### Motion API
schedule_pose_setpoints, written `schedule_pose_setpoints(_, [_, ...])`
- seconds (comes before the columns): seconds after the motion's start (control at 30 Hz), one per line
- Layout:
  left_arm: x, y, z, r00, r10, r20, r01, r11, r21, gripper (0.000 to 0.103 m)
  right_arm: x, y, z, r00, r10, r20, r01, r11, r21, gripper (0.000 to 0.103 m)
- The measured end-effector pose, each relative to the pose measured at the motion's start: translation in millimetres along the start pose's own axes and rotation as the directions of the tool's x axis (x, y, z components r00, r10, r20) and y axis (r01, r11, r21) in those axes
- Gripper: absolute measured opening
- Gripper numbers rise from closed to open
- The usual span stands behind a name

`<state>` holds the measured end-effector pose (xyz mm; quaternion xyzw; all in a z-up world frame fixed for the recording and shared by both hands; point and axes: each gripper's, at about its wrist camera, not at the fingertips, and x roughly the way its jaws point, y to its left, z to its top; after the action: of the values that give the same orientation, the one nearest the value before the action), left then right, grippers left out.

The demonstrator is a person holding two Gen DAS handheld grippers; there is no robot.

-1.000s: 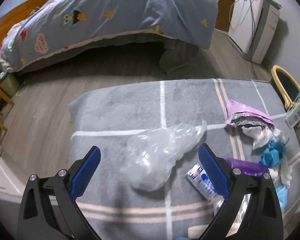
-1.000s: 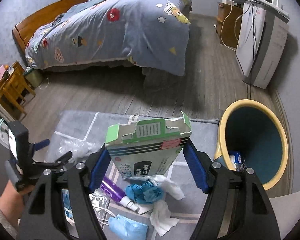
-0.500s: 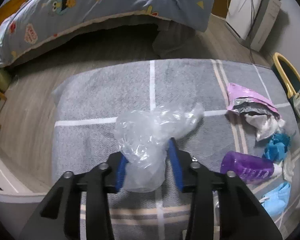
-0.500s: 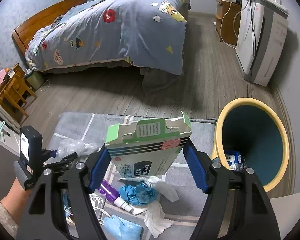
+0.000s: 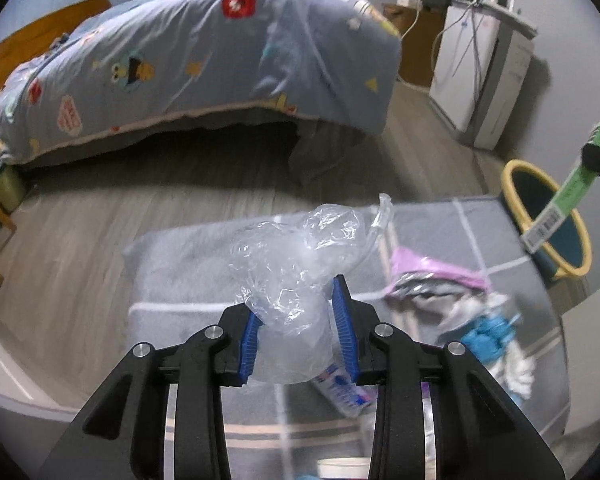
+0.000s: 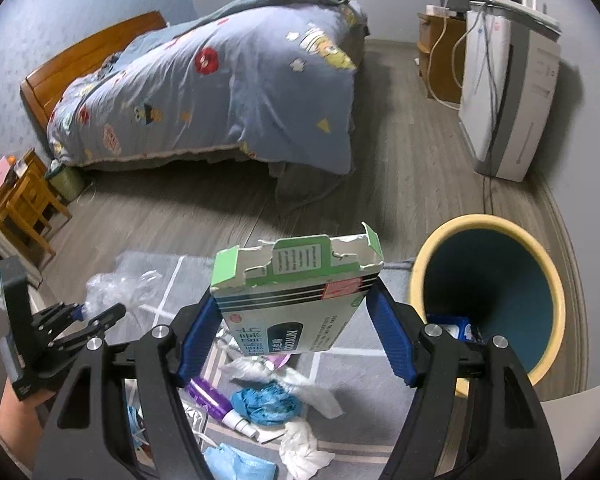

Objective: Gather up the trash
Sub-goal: 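Drop the medicine box into the teal bin with the right gripper while the left drops the clear bag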

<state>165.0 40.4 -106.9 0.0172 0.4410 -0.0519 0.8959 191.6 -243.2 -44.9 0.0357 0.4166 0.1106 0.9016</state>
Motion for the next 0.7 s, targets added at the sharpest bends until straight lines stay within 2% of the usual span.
schedule_pose_setpoints(0.3, [-10.4,-38.8,15.7,0.999,-0.037,0.035,0.036,0.999,0.022,0.035,-13.3,-56.2,8.3,0.998,-0.052,0.037,0.048,0.994,0.100,0.071])
schedule_pose_setpoints(0.7, [-14.6,-109.9,28.1,0.995,-0.077,0.069,0.066,0.986,0.151,0.035,-25.9,-145.8,4.8,0.991,-0.123,0.049,0.106,0.958,0.267,0.071])
